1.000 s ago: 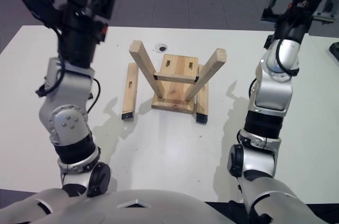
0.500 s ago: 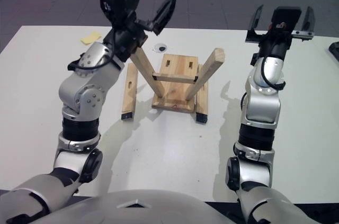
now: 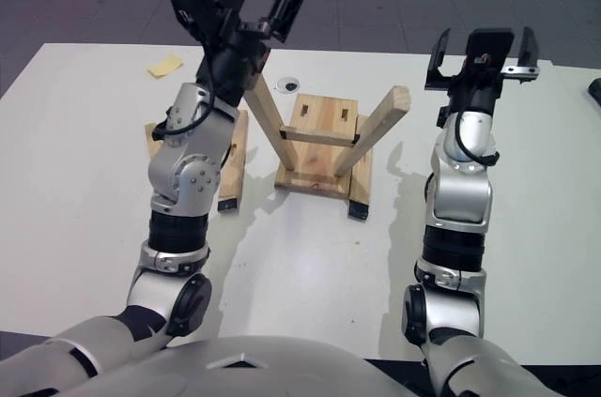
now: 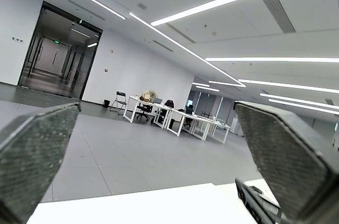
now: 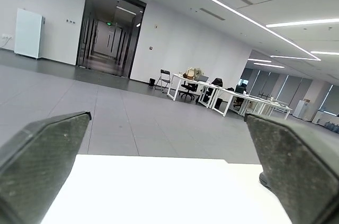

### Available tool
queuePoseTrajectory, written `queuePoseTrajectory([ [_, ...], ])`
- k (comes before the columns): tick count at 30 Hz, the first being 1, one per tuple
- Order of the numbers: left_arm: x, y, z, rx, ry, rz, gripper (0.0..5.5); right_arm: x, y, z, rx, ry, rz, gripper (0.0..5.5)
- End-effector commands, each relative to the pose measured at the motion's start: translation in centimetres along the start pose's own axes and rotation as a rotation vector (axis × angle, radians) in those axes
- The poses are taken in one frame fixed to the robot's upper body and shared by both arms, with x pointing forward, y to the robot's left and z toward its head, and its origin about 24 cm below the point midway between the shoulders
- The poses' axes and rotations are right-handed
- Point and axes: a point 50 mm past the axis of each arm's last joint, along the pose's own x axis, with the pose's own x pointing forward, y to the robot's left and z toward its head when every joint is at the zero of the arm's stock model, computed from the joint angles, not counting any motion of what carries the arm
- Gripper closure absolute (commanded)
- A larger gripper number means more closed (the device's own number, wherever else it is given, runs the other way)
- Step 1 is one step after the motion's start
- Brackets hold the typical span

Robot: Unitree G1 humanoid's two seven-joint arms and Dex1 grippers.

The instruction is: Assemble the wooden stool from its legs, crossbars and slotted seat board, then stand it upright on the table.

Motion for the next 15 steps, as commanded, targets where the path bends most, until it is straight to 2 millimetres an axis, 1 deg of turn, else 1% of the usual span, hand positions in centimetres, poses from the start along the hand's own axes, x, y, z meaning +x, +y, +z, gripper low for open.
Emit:
queuePoseTrajectory([
  [1, 0.1, 0.8, 4.0, -0.001, -0.164, 0.089, 0.11, -0.1, 0.2, 0.1, 0.154, 0.025, 0.044, 0.1],
  [2, -0.2, 1.4, 4.5, 0.014, -0.181, 0.123, 0.11, -0.2, 0.3, 0.4, 0.195, 0.023, 0.059, 0.1],
  [3, -0.6, 2.4, 5.1, 0.035, -0.191, 0.179, 0.11, -0.2, 0.1, 0.5, 0.22, 0.036, 0.045, 0.1],
  [5, -1.8, 4.8, 5.5, 0.125, -0.151, 0.325, 0.11, -0.1, -1.2, 0.0, 0.212, 0.075, -0.047, 0.1],
  [7, -3.1, 7.3, 4.8, 0.265, -0.034, 0.475, 0.11, -0.3, -2.7, -0.4, 0.18, 0.106, -0.145, 0.1],
  [9, -4.7, 8.9, 3.7, 0.398, 0.111, 0.559, 0.11, -0.8, -4.0, -0.5, 0.109, 0.126, -0.235, 0.1],
  [10, -5.4, 9.2, 2.9, 0.443, 0.186, 0.572, 0.11, -1.0, -4.4, -0.5, 0.072, 0.135, -0.255, 0.1],
  [11, -6.1, 8.9, 1.8, 0.473, 0.278, 0.548, 0.11, -1.2, -4.0, -0.5, 0.03, 0.138, -0.222, 0.1],
  [12, -6.7, 8.4, 0.7, 0.478, 0.348, 0.516, 0.11, -1.5, -3.3, -0.4, -0.002, 0.134, -0.167, 0.1],
  [13, -7.4, 7.5, -0.3, 0.473, 0.412, 0.476, 0.11, -2.1, -1.8, -0.2, -0.017, 0.122, -0.068, 0.1],
  [15, -8.2, 5.7, -1.7, 0.478, 0.49, 0.414, 0.11, -3.5, 1.1, 0.4, 0.012, 0.1, 0.105, 0.1],
])
